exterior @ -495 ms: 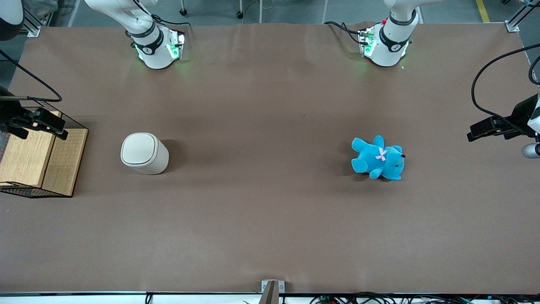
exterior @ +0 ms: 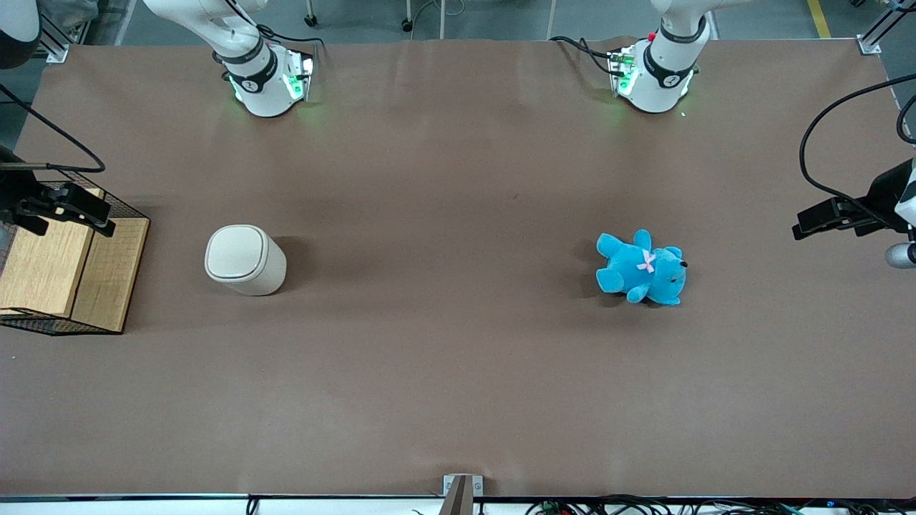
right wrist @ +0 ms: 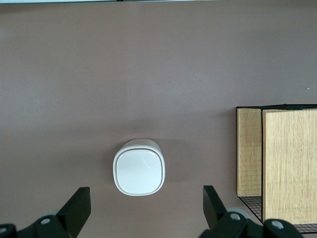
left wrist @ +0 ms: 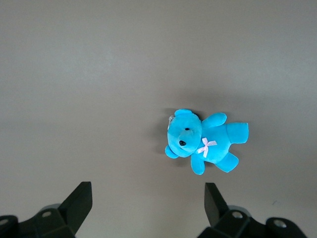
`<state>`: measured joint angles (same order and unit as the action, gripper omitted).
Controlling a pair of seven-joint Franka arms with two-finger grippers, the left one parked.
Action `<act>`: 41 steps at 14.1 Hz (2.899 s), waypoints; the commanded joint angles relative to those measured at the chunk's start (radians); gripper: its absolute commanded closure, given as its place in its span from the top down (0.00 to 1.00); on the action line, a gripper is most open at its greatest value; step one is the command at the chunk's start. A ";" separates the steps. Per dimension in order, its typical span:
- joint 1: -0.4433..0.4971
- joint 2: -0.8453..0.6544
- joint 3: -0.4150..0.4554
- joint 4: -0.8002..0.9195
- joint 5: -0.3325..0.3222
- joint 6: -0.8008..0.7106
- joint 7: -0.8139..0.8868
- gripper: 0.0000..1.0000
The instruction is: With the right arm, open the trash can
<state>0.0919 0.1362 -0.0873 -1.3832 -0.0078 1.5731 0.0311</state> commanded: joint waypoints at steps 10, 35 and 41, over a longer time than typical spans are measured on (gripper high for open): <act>-0.014 -0.003 0.009 -0.170 0.002 -0.048 0.004 1.00; 0.092 0.212 0.014 -0.438 0.103 0.202 0.018 0.00; 0.098 0.252 0.014 -0.438 0.103 0.234 0.016 0.00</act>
<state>0.1823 0.3787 -0.0727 -1.8070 0.0802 1.7855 0.0331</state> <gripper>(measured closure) 0.991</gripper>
